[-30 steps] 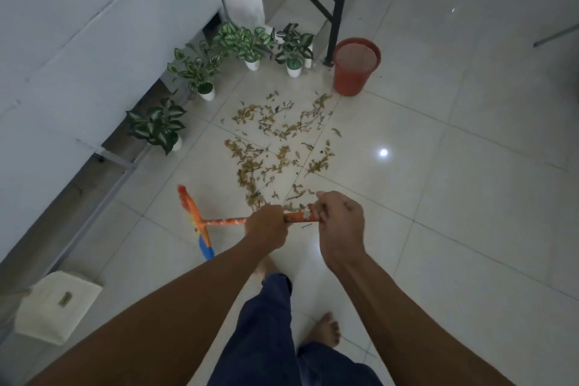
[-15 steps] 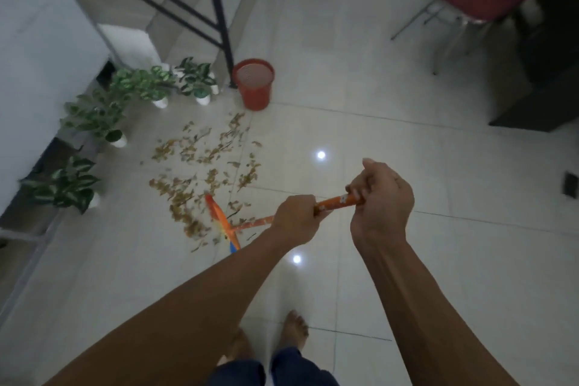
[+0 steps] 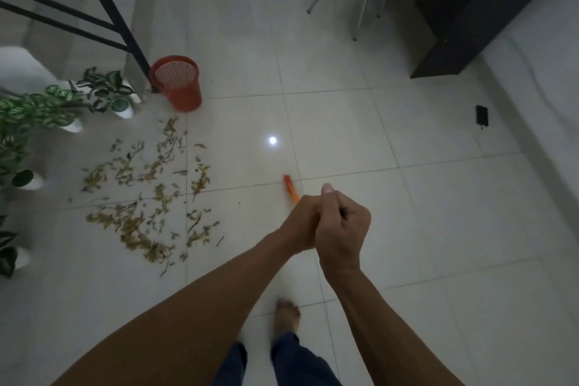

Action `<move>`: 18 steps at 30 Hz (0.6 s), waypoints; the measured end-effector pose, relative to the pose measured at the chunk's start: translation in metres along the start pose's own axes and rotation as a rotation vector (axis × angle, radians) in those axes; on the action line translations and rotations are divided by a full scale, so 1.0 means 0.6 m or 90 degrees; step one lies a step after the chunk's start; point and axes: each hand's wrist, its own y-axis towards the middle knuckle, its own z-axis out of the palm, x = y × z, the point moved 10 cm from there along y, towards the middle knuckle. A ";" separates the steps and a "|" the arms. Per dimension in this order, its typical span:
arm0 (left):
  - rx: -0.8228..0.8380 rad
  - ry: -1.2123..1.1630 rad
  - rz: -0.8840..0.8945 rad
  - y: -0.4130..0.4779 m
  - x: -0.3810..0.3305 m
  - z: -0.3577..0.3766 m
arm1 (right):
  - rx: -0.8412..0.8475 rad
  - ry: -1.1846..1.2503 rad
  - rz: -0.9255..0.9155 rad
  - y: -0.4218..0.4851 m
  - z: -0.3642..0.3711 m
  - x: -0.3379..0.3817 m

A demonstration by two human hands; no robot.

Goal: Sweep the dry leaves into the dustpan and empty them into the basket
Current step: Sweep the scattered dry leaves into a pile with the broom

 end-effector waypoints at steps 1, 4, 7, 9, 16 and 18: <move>0.002 -0.030 0.000 -0.010 0.008 -0.004 | 0.016 -0.017 0.000 -0.011 0.014 -0.011; 0.035 -0.072 0.022 -0.042 0.030 -0.034 | 0.082 -0.053 -0.031 -0.053 0.069 -0.014; 0.044 -0.042 0.041 -0.082 0.025 -0.085 | 0.066 -0.048 -0.061 -0.087 0.111 -0.002; 0.015 -0.033 0.018 -0.101 0.043 -0.129 | 0.057 -0.027 -0.066 -0.110 0.145 0.006; -0.059 0.113 0.018 -0.149 0.092 -0.250 | 0.061 0.041 0.039 -0.168 0.245 0.010; -0.029 0.132 0.043 -0.141 0.084 -0.254 | 0.051 0.074 0.043 -0.156 0.249 0.030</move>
